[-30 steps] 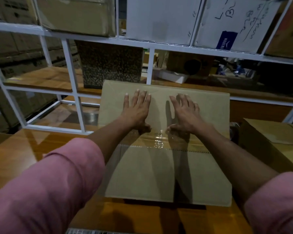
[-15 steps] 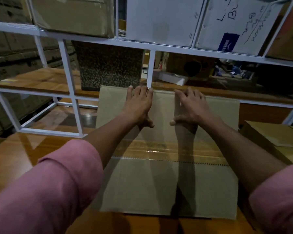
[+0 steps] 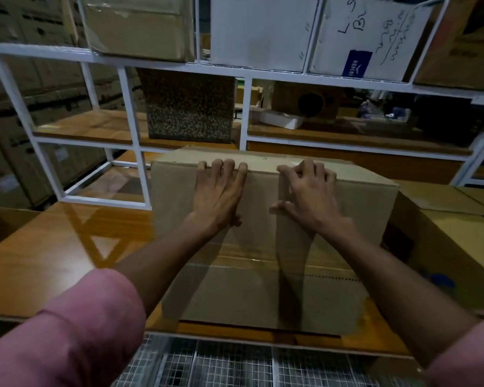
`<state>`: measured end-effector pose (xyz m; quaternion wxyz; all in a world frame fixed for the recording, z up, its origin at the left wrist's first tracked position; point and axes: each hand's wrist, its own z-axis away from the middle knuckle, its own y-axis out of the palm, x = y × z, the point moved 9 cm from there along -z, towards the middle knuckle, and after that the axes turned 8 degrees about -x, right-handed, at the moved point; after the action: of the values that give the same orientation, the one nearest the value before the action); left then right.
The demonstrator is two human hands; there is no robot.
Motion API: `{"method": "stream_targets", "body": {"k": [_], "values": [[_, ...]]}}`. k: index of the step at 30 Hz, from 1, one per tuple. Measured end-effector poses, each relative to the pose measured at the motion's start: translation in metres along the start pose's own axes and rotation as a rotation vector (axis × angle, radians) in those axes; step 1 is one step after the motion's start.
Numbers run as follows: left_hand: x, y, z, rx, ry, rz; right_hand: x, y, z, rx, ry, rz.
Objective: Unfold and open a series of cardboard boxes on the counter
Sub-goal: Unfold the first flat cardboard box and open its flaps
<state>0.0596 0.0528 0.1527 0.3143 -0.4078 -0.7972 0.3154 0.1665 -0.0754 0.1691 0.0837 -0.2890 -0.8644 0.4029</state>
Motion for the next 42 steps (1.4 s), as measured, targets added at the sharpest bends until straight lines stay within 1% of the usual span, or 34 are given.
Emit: {"method": "stream_targets", "body": {"k": [5,7,10,12,15,17,20,22,24,26,29,31,33,37,42], "values": [[-0.011,-0.003,0.05,0.012,-0.01,0.015,0.012,-0.006,0.042,0.065,-0.067,-0.053],[-0.013,-0.002,0.062,-0.001,-0.013,0.056,0.014,-0.01,0.054,0.079,-0.078,-0.093],[-0.01,-0.016,0.057,-0.079,-0.017,0.135,0.006,-0.022,0.049,0.078,0.038,-0.281],[-0.007,-0.026,0.046,-0.108,-0.021,0.155,-0.002,-0.023,0.034,0.08,0.115,-0.341],[0.0,-0.035,0.028,-0.111,-0.042,0.202,-0.027,-0.016,0.012,0.089,0.259,-0.292],[0.007,-0.035,0.014,-0.11,-0.063,0.218,-0.04,-0.004,0.003,0.163,0.293,-0.195],[0.021,-0.03,-0.007,-0.098,-0.078,0.21,-0.055,0.015,-0.008,0.274,0.28,-0.15],[0.032,-0.023,-0.021,-0.083,-0.086,0.19,-0.06,0.026,-0.015,0.346,0.222,-0.124],[0.034,-0.012,-0.037,-0.03,-0.037,0.152,-0.063,0.036,-0.016,0.403,0.175,-0.094],[0.033,0.0,-0.047,0.026,-0.019,0.189,-0.066,0.042,-0.014,0.42,0.177,-0.103],[0.038,0.018,-0.049,0.104,-0.101,0.358,-0.067,0.041,-0.008,0.402,0.199,-0.16],[0.04,0.024,-0.041,0.143,-0.111,0.371,-0.063,0.035,-0.003,0.386,0.198,-0.175],[0.038,0.021,-0.03,0.148,-0.085,0.36,-0.057,0.026,0.005,0.371,0.188,-0.176],[0.03,-0.01,0.003,0.07,-0.05,0.384,-0.044,-0.006,0.034,0.274,0.186,-0.163],[0.017,-0.055,0.06,-0.093,-0.01,0.396,-0.023,-0.048,0.081,0.154,0.17,-0.128]]}}
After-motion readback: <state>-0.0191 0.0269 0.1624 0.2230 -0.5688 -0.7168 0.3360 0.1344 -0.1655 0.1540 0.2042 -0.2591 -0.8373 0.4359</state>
